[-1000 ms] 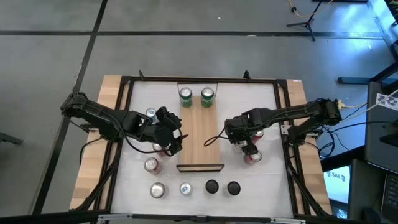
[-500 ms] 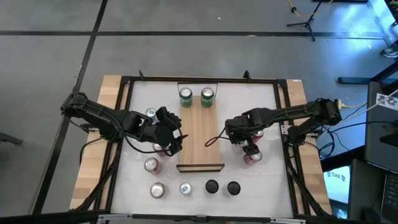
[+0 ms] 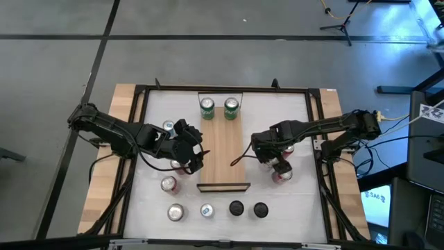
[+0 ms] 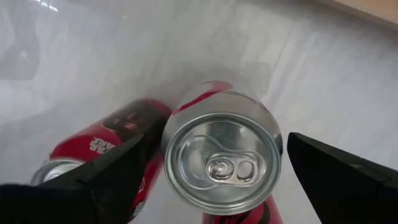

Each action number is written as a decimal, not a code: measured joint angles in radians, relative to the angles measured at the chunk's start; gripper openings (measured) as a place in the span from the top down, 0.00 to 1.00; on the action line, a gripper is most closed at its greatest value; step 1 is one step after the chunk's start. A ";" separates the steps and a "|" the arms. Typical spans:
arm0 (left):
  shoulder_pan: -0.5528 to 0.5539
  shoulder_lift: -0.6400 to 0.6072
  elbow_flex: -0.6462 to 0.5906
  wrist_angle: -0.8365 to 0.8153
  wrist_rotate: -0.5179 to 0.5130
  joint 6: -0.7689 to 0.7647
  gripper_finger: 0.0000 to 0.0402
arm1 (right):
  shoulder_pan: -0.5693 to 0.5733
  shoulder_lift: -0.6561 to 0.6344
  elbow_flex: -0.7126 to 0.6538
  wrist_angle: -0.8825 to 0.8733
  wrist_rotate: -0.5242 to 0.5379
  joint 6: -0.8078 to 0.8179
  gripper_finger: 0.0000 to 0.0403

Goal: Place canned beverage on shelf
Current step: Put the top silver soda can on the shelf

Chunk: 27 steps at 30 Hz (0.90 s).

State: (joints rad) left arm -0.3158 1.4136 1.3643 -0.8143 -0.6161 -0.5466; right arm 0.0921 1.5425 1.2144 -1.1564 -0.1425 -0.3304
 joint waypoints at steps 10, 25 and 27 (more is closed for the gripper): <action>0.000 0.000 0.000 0.000 0.000 0.000 0.20 | 0.000 0.000 0.000 -0.007 0.001 -0.047 0.06; 0.000 0.000 0.000 0.000 0.000 0.000 0.20 | 0.000 0.000 -0.068 0.021 0.026 -0.010 0.06; 0.000 0.000 0.000 0.000 0.000 0.000 0.20 | 0.000 0.000 -0.068 0.021 0.025 -0.009 0.06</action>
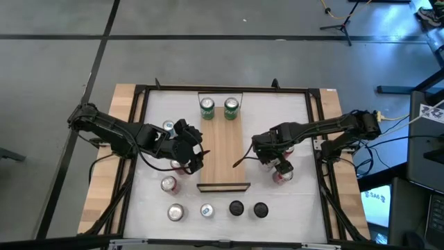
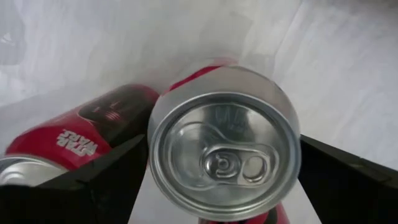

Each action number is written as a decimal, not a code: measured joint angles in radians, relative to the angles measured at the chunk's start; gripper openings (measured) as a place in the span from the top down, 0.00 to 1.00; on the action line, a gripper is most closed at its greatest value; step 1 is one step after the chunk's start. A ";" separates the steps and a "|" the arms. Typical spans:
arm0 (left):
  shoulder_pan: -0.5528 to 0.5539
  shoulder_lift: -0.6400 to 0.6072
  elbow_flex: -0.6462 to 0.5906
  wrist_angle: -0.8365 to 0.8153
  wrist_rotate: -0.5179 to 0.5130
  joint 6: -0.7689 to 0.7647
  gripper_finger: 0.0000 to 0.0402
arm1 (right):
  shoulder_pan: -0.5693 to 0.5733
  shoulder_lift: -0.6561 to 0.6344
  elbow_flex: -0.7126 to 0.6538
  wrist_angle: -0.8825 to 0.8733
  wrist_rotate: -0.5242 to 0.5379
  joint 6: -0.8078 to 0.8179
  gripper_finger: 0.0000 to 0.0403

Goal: Place canned beverage on shelf
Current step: Put the top silver soda can on the shelf

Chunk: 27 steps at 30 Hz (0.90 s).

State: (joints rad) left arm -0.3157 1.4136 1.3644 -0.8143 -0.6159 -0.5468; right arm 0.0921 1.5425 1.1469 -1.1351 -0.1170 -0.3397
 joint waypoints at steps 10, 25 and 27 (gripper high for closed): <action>0.000 0.000 0.000 0.000 0.000 0.000 0.20 | 0.000 0.000 0.000 0.026 -0.007 0.002 0.06; 0.000 0.000 0.000 0.000 0.000 0.000 0.20 | 0.000 0.000 0.002 0.030 -0.008 0.002 0.28; 0.000 0.000 0.000 0.000 0.000 0.002 0.20 | 0.000 0.000 0.002 0.031 -0.008 0.017 0.27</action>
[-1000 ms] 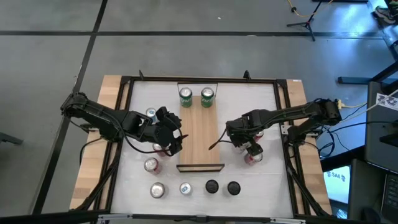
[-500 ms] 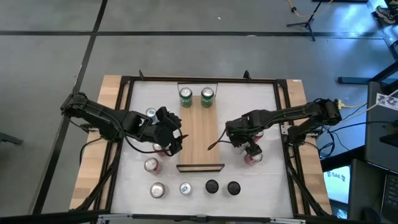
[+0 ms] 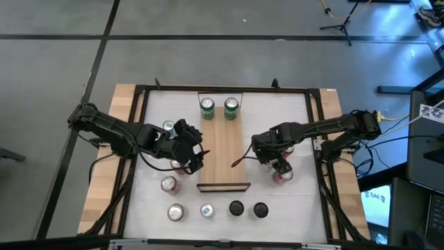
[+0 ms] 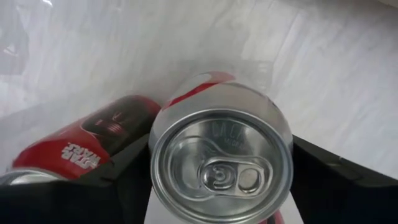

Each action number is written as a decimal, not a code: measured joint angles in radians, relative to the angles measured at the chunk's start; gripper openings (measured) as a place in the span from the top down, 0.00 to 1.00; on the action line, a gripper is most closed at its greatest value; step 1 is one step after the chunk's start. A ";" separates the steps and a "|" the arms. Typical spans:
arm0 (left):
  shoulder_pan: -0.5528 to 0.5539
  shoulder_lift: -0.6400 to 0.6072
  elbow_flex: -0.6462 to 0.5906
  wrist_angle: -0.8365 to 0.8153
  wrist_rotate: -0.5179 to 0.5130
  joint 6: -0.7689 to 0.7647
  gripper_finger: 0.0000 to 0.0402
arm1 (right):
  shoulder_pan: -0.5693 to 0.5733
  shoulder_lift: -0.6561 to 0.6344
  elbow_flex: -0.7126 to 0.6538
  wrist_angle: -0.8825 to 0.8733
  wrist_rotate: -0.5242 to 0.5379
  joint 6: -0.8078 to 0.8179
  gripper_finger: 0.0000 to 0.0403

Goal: Place canned beverage on shelf
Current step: Put the top silver soda can on the shelf

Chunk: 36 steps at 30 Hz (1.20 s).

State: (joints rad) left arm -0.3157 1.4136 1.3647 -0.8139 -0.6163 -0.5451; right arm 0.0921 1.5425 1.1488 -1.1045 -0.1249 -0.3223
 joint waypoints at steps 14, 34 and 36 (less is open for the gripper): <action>0.000 0.000 0.000 0.000 -0.002 0.024 0.20 | -0.001 0.002 0.072 -0.025 0.001 0.061 0.28; 0.000 0.000 0.000 0.000 -0.003 0.025 0.20 | -0.169 0.000 0.371 -0.153 0.010 0.055 0.27; 0.000 0.000 0.000 0.000 -0.003 0.025 0.20 | -0.196 0.000 0.379 -0.151 0.008 0.052 0.27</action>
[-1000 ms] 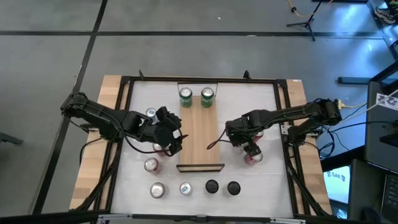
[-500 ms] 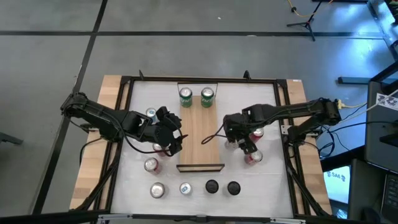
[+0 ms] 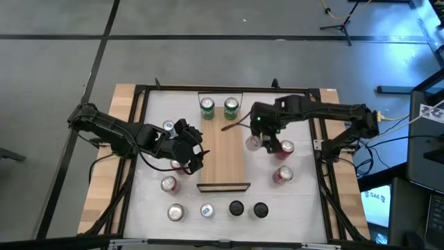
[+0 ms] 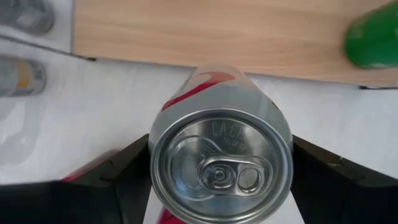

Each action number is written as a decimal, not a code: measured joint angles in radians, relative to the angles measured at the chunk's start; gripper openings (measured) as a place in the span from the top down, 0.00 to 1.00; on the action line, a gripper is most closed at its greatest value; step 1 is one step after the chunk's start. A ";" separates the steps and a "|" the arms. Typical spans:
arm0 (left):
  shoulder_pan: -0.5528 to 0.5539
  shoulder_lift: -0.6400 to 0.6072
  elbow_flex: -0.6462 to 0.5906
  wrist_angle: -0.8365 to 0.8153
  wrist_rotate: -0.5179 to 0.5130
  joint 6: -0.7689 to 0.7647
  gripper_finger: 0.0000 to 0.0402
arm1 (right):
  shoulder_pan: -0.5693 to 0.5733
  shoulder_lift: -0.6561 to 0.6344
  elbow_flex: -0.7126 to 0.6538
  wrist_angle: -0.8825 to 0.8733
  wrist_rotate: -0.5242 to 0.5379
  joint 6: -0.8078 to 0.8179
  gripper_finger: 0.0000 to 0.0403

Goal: Place canned beverage on shelf
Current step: Put the top silver soda can on the shelf

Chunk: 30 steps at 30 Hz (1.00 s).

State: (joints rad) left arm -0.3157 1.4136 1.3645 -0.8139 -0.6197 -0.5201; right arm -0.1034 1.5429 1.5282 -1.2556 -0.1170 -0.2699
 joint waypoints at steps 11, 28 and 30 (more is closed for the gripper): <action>0.000 0.000 0.000 0.003 0.000 0.000 0.20 | -0.096 0.051 0.081 -0.006 -0.007 -0.078 0.27; 0.001 0.000 0.000 0.007 -0.001 0.000 0.20 | -0.127 0.349 0.331 -0.044 0.000 -0.233 0.27; 0.001 0.000 0.000 0.007 -0.001 0.000 0.20 | -0.139 0.367 0.333 -0.042 0.014 -0.237 0.27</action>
State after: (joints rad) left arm -0.3145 1.4136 1.3647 -0.8070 -0.6205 -0.5201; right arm -0.2425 1.9103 1.8610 -1.2980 -0.1031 -0.5067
